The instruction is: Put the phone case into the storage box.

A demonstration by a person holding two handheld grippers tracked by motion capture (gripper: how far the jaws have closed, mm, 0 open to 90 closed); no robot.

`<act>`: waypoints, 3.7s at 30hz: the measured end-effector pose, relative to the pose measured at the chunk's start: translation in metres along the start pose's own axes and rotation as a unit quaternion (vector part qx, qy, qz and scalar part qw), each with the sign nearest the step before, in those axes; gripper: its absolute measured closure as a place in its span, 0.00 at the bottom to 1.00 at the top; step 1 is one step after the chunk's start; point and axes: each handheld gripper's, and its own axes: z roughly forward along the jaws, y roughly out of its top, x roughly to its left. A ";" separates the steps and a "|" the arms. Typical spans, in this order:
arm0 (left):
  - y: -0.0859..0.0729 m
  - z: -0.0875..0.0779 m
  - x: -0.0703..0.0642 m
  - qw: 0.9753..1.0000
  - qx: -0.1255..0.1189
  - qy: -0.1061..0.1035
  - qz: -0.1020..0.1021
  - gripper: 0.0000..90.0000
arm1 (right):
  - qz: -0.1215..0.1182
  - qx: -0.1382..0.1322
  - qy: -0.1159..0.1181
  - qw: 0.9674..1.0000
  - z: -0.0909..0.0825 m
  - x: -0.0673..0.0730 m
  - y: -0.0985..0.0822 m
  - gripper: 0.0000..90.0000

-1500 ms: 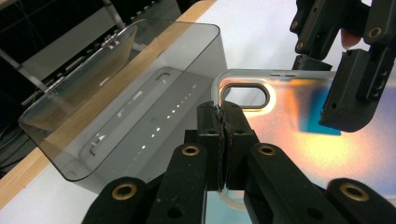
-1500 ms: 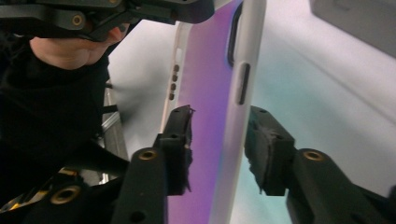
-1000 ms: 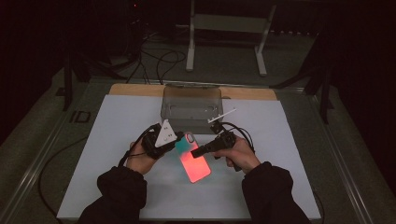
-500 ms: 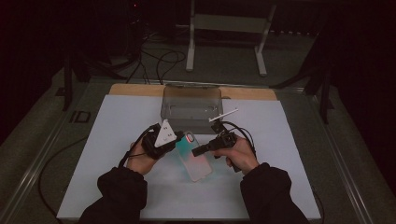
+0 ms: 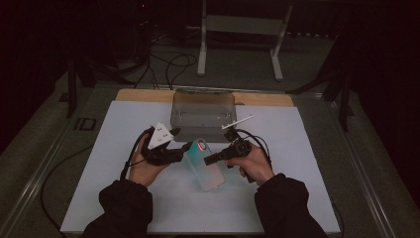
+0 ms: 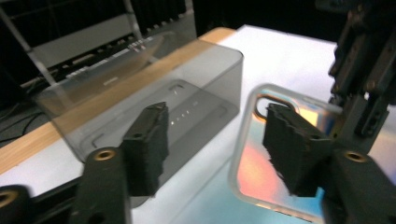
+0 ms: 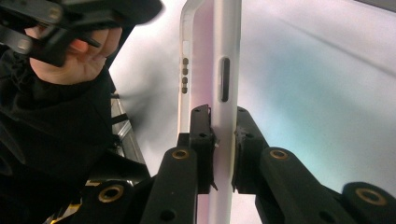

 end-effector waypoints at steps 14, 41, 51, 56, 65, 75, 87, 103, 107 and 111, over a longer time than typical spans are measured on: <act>-0.009 -0.023 0.013 0.997 -0.009 0.066 -0.047 0.01 | -0.005 -0.003 -0.006 1.000 0.000 0.002 0.000 0.91; -0.092 -0.077 0.027 0.989 -0.022 0.110 -0.092 0.00 | -0.001 -0.016 -0.029 0.999 -0.007 0.002 0.000 0.91; -0.119 -0.086 0.025 0.986 0.003 0.133 -0.098 0.00 | 0.001 -0.020 -0.035 0.999 -0.006 0.003 0.002 0.91; -0.126 -0.089 0.026 0.985 -0.004 0.132 -0.108 0.00 | -0.003 -0.028 -0.049 0.998 -0.007 0.005 0.003 0.91; -0.132 -0.091 0.028 0.982 -0.007 0.144 -0.122 0.00 | -0.010 -0.037 -0.074 0.997 -0.006 0.008 0.004 0.91; -0.132 -0.089 0.026 0.982 -0.003 0.147 -0.120 0.00 | -0.018 -0.038 -0.082 0.996 -0.007 0.013 0.009 0.91; -0.131 -0.090 0.025 0.982 -0.008 0.148 -0.120 0.00 | -0.032 -0.042 -0.094 0.994 -0.009 0.022 0.019 0.91; -0.131 -0.089 0.024 0.981 -0.010 0.152 -0.120 0.00 | -0.039 -0.045 -0.111 0.992 -0.019 0.028 0.035 0.91; -0.131 -0.089 0.023 0.981 -0.009 0.151 -0.119 0.00 | -0.040 -0.042 -0.117 0.991 -0.021 0.028 0.040 0.91; -0.131 -0.089 0.023 0.981 -0.010 0.151 -0.119 0.00 | -0.040 -0.041 -0.121 0.991 -0.021 0.029 0.044 0.91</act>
